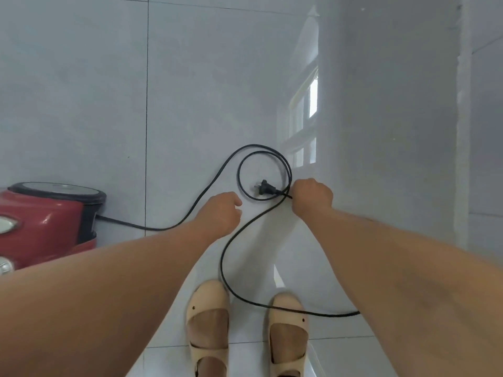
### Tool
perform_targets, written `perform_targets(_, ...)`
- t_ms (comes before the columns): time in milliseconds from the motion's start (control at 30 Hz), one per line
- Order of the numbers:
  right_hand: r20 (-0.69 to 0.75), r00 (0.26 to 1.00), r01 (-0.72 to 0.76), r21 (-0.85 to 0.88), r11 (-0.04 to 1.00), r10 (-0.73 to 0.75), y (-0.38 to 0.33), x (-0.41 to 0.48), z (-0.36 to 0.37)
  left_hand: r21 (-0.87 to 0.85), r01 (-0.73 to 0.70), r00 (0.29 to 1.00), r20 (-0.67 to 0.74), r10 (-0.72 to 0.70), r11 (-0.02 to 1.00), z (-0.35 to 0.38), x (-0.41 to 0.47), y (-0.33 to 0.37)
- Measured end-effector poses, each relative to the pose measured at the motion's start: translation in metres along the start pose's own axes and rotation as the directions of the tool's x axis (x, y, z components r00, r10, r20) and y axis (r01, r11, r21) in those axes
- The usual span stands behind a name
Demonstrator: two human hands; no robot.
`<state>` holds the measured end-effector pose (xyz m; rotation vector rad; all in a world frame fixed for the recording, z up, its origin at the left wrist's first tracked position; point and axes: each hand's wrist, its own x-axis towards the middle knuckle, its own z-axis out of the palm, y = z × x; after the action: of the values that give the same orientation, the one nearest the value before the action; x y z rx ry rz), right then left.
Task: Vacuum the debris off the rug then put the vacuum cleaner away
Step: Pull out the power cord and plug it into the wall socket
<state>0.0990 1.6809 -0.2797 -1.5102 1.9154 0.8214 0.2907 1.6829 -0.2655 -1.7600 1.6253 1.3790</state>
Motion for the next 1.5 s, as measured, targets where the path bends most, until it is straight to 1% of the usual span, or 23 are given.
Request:
perform_targets(67,0.043,0.999,0.006,0.051,0.999,-0.008,0.005,-0.011,0.002,0.008,0.005,1.000,-0.001,-0.005,1.000,-0.001,-0.006,0.003)
perform_targets(133,0.070,0.997,0.015,0.139,0.990,-0.025,0.004,-0.021,0.001,0.009,0.015,1.000,-0.003,-0.015,1.000,-0.003,-0.015,0.005)
perform_targets(200,0.121,0.992,0.010,0.229,0.973,-0.039,0.003,-0.036,-0.007,-0.016,0.022,1.000,0.004,-0.022,1.000,-0.008,-0.033,0.014)
perform_targets(300,0.213,0.976,-0.043,0.353,0.935,-0.036,-0.002,-0.064,-0.025,-0.083,0.027,0.999,0.022,-0.025,0.996,-0.016,-0.062,0.029)
perform_targets(467,0.207,0.978,-0.085,0.405,0.910,0.000,-0.002,-0.126,-0.083,-0.140,0.019,1.000,-0.018,-0.021,0.990,-0.057,-0.123,0.066)
perform_targets(533,0.198,0.980,-0.096,0.414,0.905,0.014,-0.004,-0.150,-0.105,-0.148,0.023,1.000,-0.013,-0.025,0.989,-0.074,-0.143,0.079)
perform_targets(700,0.140,0.989,-0.088,0.376,0.922,0.037,-0.004,-0.212,-0.172,-0.331,0.011,1.000,-0.004,-0.013,0.944,-0.121,-0.198,0.103)
perform_targets(800,0.101,0.995,-0.028,0.415,0.909,-0.016,-0.007,-0.249,-0.207,-0.393,0.016,1.000,0.004,-0.015,0.920,-0.145,-0.238,0.116)
perform_targets(867,0.054,0.995,0.050,0.475,0.878,-0.086,-0.008,-0.277,-0.227,-0.490,0.055,0.998,0.002,-0.062,0.870,-0.162,-0.268,0.125)
perform_targets(967,0.013,0.981,0.155,0.556,0.817,-0.194,-0.007,-0.320,-0.253,-0.669,0.122,0.989,0.021,-0.145,0.733,-0.188,-0.309,0.140)
perform_targets(1067,-0.014,0.965,0.217,0.596,0.773,-0.261,-0.007,-0.359,-0.281,-0.773,0.123,0.981,0.001,-0.192,0.622,-0.214,-0.353,0.152)
perform_targets(1167,-0.050,0.958,0.245,0.650,0.720,-0.281,-0.006,-0.396,-0.315,-0.842,0.099,0.975,-0.026,-0.223,0.530,-0.239,-0.395,0.161)
perform_targets(1300,-0.089,0.954,0.268,0.679,0.684,-0.285,-0.003,-0.441,-0.362,-0.897,0.066,0.974,-0.038,-0.225,0.437,-0.272,-0.451,0.180)
perform_targets(1433,-0.174,0.948,0.312,0.679,0.664,-0.267,0.004,-0.487,-0.402,-0.960,0.056,0.972,-0.011,-0.235,0.274,-0.298,-0.504,0.194)
perform_targets(1500,-0.227,0.938,0.345,0.664,0.663,-0.261,0.007,-0.510,-0.420,-0.980,0.048,0.980,0.008,-0.200,0.195,-0.312,-0.530,0.202)
